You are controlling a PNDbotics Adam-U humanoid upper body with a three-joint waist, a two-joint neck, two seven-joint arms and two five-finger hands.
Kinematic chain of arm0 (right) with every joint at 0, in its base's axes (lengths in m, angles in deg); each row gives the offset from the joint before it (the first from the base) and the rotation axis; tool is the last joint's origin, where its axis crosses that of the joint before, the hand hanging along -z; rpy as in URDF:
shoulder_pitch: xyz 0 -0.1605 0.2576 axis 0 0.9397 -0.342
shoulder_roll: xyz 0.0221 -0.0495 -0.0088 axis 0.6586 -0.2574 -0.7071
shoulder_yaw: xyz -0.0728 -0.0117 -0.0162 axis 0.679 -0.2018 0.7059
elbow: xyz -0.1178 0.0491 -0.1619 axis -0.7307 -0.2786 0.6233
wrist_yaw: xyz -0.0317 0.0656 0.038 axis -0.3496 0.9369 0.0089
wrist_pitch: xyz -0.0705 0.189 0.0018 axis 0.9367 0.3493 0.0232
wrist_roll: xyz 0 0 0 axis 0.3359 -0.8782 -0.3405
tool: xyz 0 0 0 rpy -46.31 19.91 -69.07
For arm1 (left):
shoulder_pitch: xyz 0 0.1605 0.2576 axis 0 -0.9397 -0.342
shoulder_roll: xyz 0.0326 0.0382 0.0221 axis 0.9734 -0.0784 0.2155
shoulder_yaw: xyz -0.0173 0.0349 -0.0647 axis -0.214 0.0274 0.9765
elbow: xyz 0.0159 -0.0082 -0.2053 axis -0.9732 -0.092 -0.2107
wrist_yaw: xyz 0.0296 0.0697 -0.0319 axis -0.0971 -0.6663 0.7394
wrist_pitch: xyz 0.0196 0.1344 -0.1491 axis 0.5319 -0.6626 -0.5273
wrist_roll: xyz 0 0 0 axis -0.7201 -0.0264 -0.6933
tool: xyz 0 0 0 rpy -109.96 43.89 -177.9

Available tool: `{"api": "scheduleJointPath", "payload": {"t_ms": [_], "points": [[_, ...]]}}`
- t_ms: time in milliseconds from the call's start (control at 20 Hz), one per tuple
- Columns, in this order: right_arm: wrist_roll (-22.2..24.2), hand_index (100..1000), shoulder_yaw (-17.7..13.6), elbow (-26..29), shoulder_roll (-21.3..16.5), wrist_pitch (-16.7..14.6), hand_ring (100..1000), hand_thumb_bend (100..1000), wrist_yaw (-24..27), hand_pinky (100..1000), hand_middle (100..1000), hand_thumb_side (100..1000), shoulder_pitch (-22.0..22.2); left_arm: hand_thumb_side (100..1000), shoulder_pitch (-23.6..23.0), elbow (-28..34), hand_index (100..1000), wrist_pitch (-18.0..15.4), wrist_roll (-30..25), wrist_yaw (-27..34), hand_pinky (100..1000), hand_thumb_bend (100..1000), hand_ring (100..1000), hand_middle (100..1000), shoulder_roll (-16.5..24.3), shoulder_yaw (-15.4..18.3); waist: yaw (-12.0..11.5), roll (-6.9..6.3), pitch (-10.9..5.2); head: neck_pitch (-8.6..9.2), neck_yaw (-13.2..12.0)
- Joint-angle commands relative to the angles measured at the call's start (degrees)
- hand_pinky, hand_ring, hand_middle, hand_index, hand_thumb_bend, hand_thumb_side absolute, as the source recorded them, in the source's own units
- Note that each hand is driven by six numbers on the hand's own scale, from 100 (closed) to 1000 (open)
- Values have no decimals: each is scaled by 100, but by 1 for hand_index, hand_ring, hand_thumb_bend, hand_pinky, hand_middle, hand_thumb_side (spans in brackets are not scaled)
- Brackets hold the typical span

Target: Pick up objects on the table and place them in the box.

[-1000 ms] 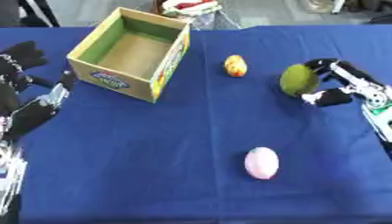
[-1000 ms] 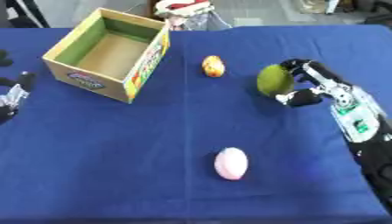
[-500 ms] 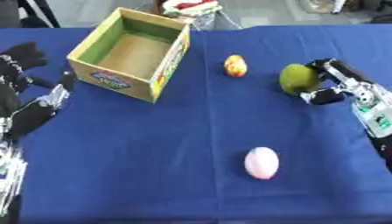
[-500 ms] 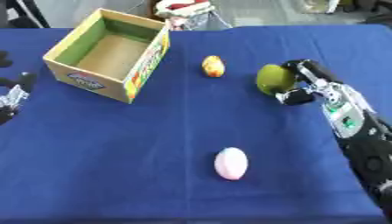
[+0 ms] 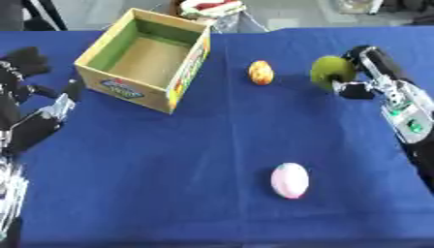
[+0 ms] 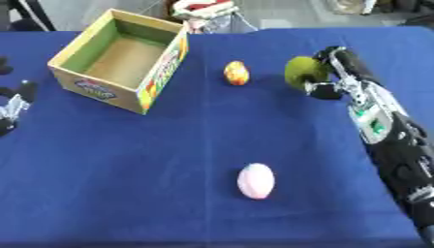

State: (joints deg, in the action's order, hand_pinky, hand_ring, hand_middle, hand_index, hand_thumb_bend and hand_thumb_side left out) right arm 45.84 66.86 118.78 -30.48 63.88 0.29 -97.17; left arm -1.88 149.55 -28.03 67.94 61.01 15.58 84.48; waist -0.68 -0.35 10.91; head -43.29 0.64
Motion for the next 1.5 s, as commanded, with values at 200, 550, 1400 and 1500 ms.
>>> {"api": "scheduleJointPath", "payload": {"t_ms": [200,550,1400,1500], "points": [[208,431,147,493,35,-47,665,100,90,667,505,100,-760,269,101,62,824,-14,-87,44,502,532,740,690,51,-87,-118,5,-90,38,98],[294,435,77,104,413,-76,666,100,-236,675,512,100,-1549,268,295,80,823,-53,-280,120,502,531,741,691,-6,-281,-523,38,13,208,407],[150,564,-321,-989,1568,-38,702,100,-1498,707,559,100,-2066,266,632,103,823,-108,-623,303,502,528,741,691,-181,-609,-1529,135,192,462,1342],[275,812,-338,-1092,1697,-17,752,143,-1676,753,653,219,-2025,267,641,103,823,-108,-632,310,502,528,741,691,-187,-617,-1542,128,199,471,1351]]}}
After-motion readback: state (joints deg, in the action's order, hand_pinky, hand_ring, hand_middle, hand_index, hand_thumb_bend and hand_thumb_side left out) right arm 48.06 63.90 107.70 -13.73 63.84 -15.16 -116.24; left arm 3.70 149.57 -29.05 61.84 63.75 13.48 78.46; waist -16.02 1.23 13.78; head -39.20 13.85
